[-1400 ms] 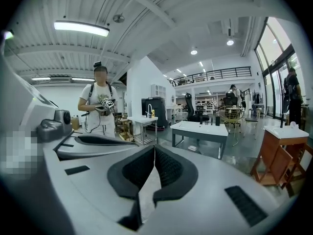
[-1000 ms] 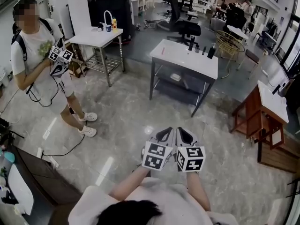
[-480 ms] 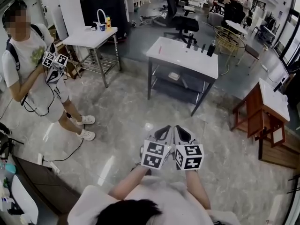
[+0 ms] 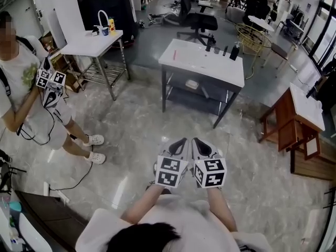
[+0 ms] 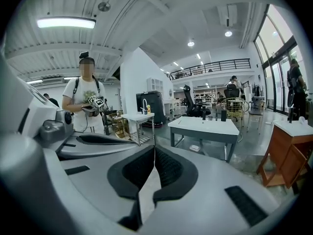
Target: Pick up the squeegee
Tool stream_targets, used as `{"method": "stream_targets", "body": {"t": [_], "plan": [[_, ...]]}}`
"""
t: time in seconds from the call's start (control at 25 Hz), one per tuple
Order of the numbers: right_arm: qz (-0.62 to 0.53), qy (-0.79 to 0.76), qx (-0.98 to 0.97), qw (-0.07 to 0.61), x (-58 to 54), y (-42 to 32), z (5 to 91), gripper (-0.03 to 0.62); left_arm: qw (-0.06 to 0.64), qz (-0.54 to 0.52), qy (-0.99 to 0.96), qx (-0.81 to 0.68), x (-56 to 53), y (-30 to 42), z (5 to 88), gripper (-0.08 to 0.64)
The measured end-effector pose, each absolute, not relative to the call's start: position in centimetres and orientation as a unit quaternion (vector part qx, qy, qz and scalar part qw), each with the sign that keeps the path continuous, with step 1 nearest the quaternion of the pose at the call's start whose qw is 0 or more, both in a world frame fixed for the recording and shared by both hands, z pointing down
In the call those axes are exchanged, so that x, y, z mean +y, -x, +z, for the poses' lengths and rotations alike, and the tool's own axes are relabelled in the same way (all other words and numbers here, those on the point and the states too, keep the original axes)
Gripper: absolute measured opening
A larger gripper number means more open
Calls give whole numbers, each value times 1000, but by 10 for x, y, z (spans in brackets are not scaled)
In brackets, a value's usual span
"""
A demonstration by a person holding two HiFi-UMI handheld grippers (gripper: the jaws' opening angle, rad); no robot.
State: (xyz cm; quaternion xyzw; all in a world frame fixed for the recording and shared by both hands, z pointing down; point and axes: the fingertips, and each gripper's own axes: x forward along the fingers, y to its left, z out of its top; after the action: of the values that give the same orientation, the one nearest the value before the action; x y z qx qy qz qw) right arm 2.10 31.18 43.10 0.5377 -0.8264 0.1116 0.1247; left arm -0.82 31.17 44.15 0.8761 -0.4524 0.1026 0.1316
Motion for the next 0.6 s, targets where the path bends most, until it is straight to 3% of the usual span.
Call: {"method": "stream_targets", "body": {"t": [0.6], "plan": [[105,-549,-820,123,224,2,435,28,127,95,-882,-443,220,36,443,26]]}}
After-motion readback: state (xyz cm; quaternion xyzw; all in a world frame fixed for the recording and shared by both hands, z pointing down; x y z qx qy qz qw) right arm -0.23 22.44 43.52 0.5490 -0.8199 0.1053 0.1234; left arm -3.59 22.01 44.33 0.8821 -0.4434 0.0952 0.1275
